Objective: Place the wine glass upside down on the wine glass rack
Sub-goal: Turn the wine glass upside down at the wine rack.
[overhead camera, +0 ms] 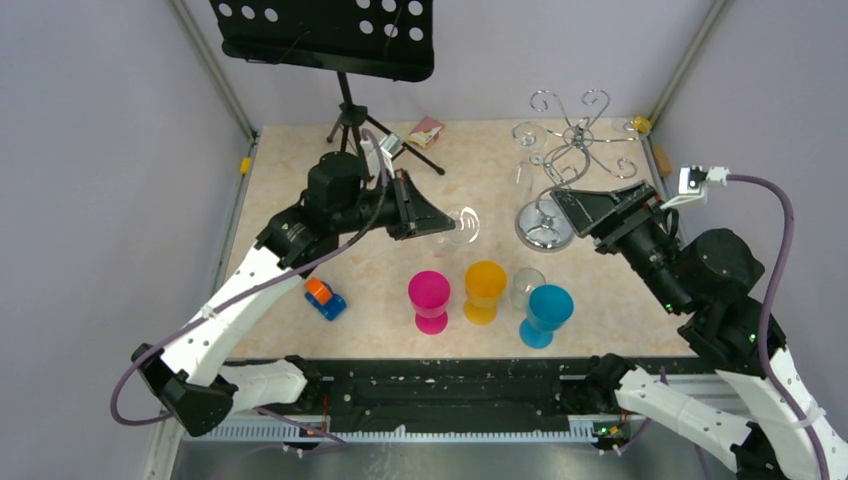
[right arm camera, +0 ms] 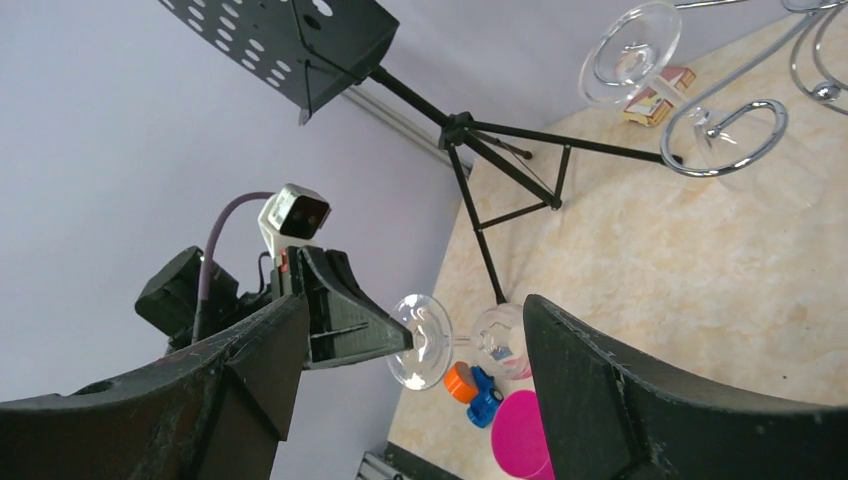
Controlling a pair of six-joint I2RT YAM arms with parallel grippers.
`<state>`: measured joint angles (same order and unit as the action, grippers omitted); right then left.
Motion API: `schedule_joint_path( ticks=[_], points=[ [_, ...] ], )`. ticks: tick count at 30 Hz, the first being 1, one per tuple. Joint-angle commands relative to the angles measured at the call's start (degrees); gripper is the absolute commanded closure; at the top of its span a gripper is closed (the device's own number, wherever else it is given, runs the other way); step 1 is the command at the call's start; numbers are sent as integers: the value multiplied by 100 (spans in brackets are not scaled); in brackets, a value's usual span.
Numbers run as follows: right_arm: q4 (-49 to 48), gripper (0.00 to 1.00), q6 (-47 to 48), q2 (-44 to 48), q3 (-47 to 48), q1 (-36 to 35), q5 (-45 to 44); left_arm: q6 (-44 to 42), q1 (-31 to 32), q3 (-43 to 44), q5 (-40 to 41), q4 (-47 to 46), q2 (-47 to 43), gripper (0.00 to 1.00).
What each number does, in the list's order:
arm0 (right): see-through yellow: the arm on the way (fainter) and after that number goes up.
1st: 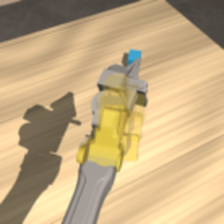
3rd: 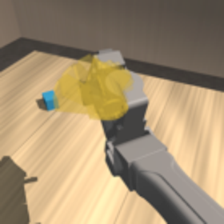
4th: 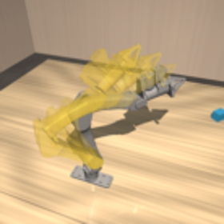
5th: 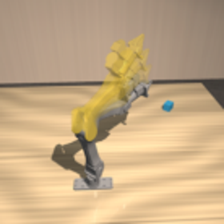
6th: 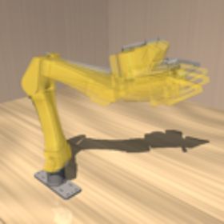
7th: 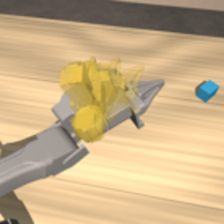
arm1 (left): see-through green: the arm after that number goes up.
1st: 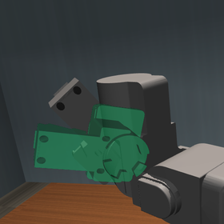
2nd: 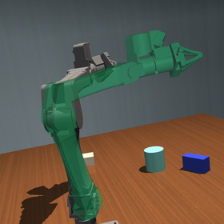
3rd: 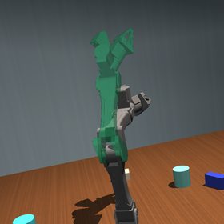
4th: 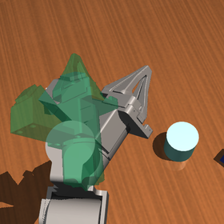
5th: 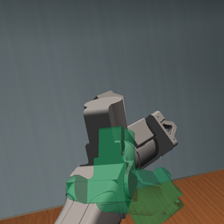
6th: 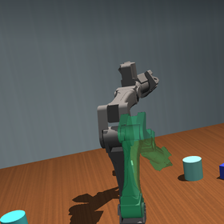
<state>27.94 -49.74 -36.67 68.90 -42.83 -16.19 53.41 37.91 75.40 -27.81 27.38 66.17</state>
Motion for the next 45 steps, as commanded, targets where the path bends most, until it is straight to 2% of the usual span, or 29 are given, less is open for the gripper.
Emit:
schedule_joint_path(
  ticks=[1, 11, 20, 33, 45],
  points=[
    [297, 21, 11, -49, 0, 56, -283, 371, 15, 447, -360, -1126, 272, 100],
    [720, 21, 187, -10, 225, 55, -548, 1150, 61, 819, -587, -1956, 1068, 100],
    [805, 21, 224, 100, 233, 60, -704, 1363, 321, 1550, -497, -2001, 1828, 100],
    [884, 20, 278, 186, 231, 56, -856, 2636, 352, 1461, -474, -3180, 2335, 100],
    [993, 20, 298, 210, 282, 56, -904, 3004, 349, 1584, -327, -3559, 2716, 100]
  ],
)
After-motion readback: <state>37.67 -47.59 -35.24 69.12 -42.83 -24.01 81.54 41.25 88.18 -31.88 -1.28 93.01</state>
